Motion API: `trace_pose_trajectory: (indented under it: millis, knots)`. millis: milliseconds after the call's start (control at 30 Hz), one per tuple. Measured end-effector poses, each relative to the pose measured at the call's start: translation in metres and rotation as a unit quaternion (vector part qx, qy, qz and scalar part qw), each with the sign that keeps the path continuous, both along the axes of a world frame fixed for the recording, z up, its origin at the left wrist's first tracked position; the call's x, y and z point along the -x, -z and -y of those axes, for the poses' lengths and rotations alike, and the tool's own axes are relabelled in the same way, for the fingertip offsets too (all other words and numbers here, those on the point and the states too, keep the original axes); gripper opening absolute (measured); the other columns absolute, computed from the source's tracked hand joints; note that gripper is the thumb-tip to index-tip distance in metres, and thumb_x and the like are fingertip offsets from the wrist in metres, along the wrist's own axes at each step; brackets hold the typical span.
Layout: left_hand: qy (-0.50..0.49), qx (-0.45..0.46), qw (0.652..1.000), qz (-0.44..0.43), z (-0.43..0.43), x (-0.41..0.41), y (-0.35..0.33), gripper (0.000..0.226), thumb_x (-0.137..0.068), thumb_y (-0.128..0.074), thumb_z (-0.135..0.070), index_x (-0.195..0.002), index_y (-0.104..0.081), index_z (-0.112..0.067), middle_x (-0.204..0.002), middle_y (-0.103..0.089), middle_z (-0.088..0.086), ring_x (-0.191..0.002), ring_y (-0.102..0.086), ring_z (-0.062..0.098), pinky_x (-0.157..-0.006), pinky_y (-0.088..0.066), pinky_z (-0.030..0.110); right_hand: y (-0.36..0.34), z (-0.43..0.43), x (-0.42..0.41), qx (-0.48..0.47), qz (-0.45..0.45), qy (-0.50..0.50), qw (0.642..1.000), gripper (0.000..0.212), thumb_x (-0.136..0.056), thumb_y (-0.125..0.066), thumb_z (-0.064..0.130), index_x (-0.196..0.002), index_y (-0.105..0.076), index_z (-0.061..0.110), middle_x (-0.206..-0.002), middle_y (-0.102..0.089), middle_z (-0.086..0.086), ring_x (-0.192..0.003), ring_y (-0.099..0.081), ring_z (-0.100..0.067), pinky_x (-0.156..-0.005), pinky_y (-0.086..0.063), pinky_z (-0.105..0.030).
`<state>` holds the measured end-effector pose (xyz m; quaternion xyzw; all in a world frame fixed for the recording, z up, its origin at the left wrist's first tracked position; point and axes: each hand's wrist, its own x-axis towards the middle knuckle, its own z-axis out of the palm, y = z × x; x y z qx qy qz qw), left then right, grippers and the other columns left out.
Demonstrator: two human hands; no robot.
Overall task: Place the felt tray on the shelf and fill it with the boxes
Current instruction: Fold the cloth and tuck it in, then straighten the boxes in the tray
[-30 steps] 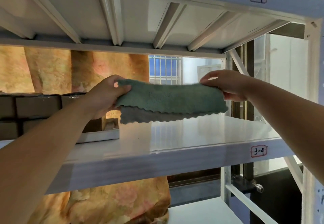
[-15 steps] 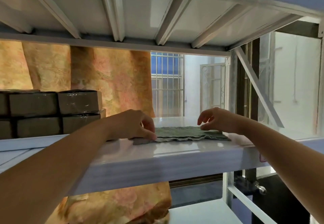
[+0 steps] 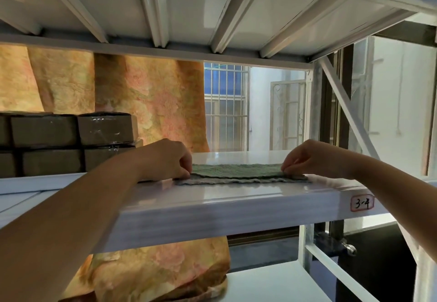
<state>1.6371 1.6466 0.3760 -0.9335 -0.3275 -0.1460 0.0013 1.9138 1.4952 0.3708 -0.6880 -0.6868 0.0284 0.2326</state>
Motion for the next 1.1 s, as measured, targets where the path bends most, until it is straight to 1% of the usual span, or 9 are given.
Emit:
trace_pose_trajectory:
  millis: [200, 333, 433, 600, 733, 867, 933, 1000, 1100]
  knots:
    - [0.000, -0.001, 1.000, 0.023, 0.002, -0.003, 0.003, 0.012, -0.088, -0.060, -0.024, -0.090, -0.071, -0.022, -0.093, -0.068, -0.009, -0.089, -0.059, 0.007, -0.063, -0.039, 0.012, -0.004, -0.002, 0.004, -0.072, 0.062, 0.042, 0.995, 0.022, -0.091, -0.057, 0.016, -0.078, -0.062, 0.034, -0.078, -0.065, 0.016, -0.078, -0.063, -0.005, -0.079, -0.049, -0.020]
    - [-0.014, -0.005, 0.999, 0.031, 0.005, -0.004, 0.003, 0.026, -0.088, -0.060, -0.039, -0.085, -0.074, -0.016, -0.080, -0.069, -0.003, -0.068, -0.055, 0.007, -0.057, -0.039, 0.019, -0.006, -0.005, 0.005, -0.132, 0.095, 0.099, 0.982, 0.016, -0.094, -0.053, 0.020, -0.097, -0.069, 0.019, -0.084, -0.063, 0.010, -0.083, -0.064, -0.014, -0.085, -0.053, -0.031]
    - [-0.027, -0.009, 0.999, 0.018, 0.005, -0.006, 0.004, 0.032, -0.085, -0.061, -0.047, -0.085, -0.071, -0.017, -0.079, -0.068, -0.002, -0.068, -0.056, 0.009, -0.058, -0.040, 0.022, -0.009, -0.008, 0.009, -0.163, 0.108, 0.119, 0.973, 0.020, -0.094, -0.052, 0.020, -0.103, -0.069, 0.015, -0.090, -0.063, 0.004, -0.085, -0.063, -0.017, -0.086, -0.052, -0.032]
    - [-0.029, -0.028, 0.999, 0.032, 0.007, -0.006, 0.003, 0.010, -0.088, -0.061, -0.028, -0.083, -0.068, -0.023, -0.082, -0.065, -0.009, -0.074, -0.056, 0.004, -0.060, -0.041, 0.018, -0.014, -0.011, 0.012, -0.187, 0.126, 0.143, 0.964, 0.022, -0.095, -0.051, 0.016, -0.109, -0.068, 0.013, -0.103, -0.069, -0.006, -0.086, -0.064, -0.021, -0.084, -0.053, -0.033]
    - [-0.057, -0.006, 0.993, 0.100, 0.007, -0.005, -0.001, 0.023, -0.084, -0.053, -0.007, -0.082, -0.072, -0.020, -0.069, -0.060, -0.013, -0.062, -0.051, 0.002, -0.051, -0.035, 0.017, -0.011, -0.007, 0.011, -0.159, 0.134, 0.134, 0.969, 0.021, -0.094, -0.051, 0.016, -0.108, -0.067, 0.014, -0.109, -0.069, -0.008, -0.095, -0.064, -0.023, -0.089, -0.052, -0.035]
    - [-0.055, -0.043, 0.993, 0.091, 0.009, -0.005, -0.001, 0.021, -0.086, -0.053, -0.006, -0.086, -0.072, -0.015, -0.071, -0.061, -0.007, -0.052, -0.046, 0.004, -0.043, -0.034, 0.015, -0.006, -0.003, 0.010, -0.135, 0.133, 0.127, 0.974, 0.021, -0.093, -0.053, 0.017, -0.108, -0.068, 0.015, -0.110, -0.069, -0.008, -0.097, -0.064, -0.022, -0.090, -0.052, -0.036]
    - [-0.021, -0.024, 0.996, 0.078, 0.009, -0.008, 0.001, 0.016, -0.088, -0.056, -0.017, -0.094, -0.071, -0.017, -0.090, -0.068, -0.006, -0.059, -0.052, 0.002, -0.045, -0.036, 0.008, -0.005, -0.001, 0.010, -0.136, 0.130, 0.129, 0.974, 0.021, -0.093, -0.053, 0.017, -0.108, -0.068, 0.015, -0.110, -0.069, -0.008, -0.097, -0.064, -0.023, -0.090, -0.053, -0.038]
    - [0.001, -0.017, 0.999, 0.042, 0.008, -0.010, 0.004, 0.020, -0.089, -0.058, -0.029, -0.106, -0.066, -0.021, -0.102, -0.067, -0.007, -0.076, -0.056, 0.003, -0.057, -0.038, 0.012, -0.006, -0.001, 0.009, -0.137, 0.130, 0.126, 0.974, 0.021, -0.093, -0.053, 0.016, -0.108, -0.068, 0.015, -0.110, -0.069, -0.009, -0.097, -0.065, -0.024, -0.090, -0.053, -0.039]
    - [-0.026, -0.047, 0.999, -0.012, 0.003, -0.012, 0.007, 0.026, -0.088, -0.060, -0.035, -0.111, -0.063, -0.024, -0.102, -0.064, -0.005, -0.085, -0.057, 0.010, -0.068, -0.043, 0.021, -0.008, -0.004, 0.006, -0.158, 0.137, 0.134, 0.969, 0.021, -0.094, -0.052, 0.017, -0.108, -0.067, 0.015, -0.109, -0.069, -0.009, -0.095, -0.065, -0.024, -0.088, -0.053, -0.039]
